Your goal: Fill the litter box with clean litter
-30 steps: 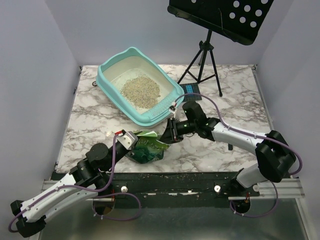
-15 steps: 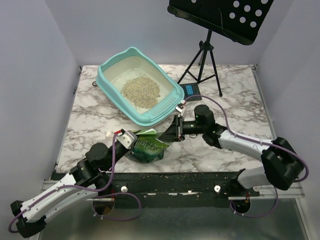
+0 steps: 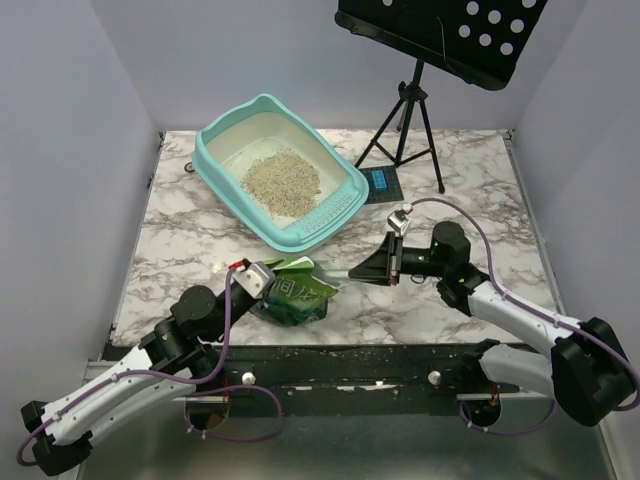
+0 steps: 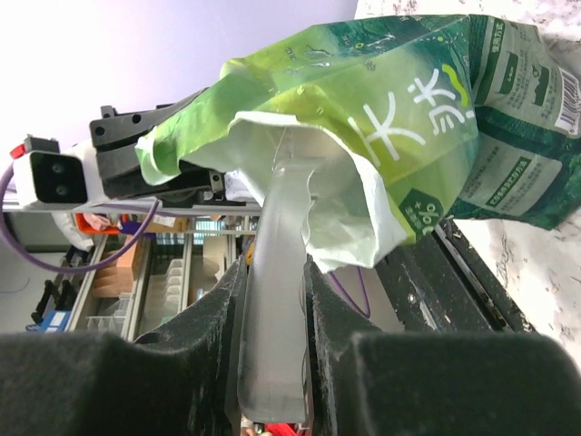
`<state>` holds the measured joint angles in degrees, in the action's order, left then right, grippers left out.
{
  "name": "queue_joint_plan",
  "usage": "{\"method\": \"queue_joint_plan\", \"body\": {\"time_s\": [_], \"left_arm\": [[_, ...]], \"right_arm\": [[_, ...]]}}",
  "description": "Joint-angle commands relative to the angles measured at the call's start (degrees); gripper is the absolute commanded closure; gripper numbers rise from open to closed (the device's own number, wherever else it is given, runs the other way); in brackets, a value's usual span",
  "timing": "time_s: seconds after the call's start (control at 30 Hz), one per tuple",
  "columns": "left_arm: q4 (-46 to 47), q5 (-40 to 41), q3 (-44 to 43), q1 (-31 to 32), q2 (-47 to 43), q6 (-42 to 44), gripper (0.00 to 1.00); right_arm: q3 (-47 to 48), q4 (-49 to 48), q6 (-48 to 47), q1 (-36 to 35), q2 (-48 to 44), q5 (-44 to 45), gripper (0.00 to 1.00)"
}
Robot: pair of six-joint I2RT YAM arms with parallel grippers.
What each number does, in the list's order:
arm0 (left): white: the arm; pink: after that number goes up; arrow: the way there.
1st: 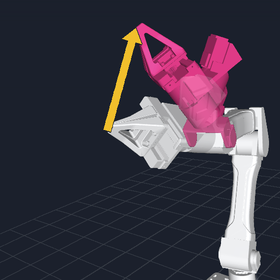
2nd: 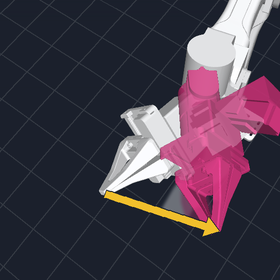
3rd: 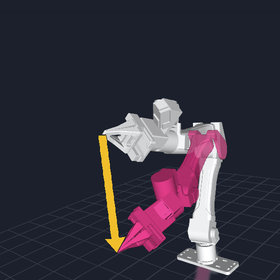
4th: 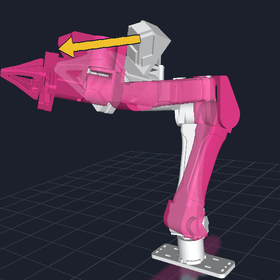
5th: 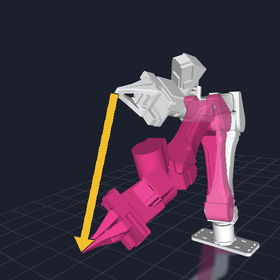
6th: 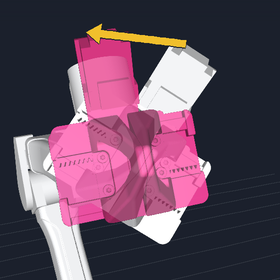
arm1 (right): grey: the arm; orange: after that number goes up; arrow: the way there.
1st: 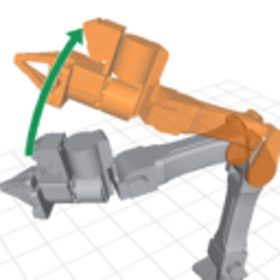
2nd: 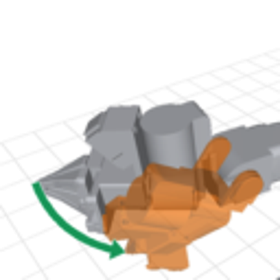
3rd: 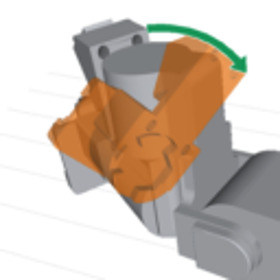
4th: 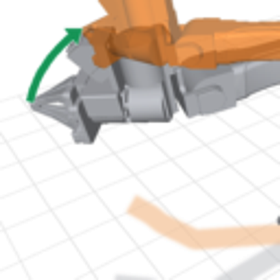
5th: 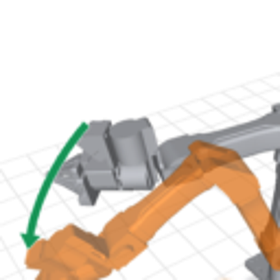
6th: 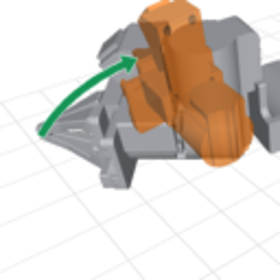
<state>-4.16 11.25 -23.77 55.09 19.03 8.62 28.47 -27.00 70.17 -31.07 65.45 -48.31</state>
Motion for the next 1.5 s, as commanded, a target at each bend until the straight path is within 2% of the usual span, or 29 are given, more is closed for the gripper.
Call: {"method": "queue_joint_plan", "body": {"time_s": [0.0,0.53,0.87,1.13,1.47], "left_arm": [[1.35,-4.21,0.3,0.02,0.22,-0.01,1.0],[1.88,-7.38,1.01,0.02,2.76,0.17,1.0],[3.55,-6.41,1.71,0.02,4.53,0.78,1.0],[3.9,-5.62,1.8,0.02,5.67,0.87,1.0],[6.19,-3.69,2.41,0.02,1.63,0.52,1.0]], "right_arm": [[-2.62,-4.64,1.63,3.73,-4.62,-2.75,0.99],[-10.8,-4.72,5.68,13.57,-15.17,-6.53,0.99],[-13.79,-3.23,7.96,18.85,-20.88,-9.95,0.99],[-14.93,1.51,8.49,21.05,-26.59,-10.66,0.99],[-16.43,10.91,7.61,22.28,-35.38,-7.68,0.99]]}}
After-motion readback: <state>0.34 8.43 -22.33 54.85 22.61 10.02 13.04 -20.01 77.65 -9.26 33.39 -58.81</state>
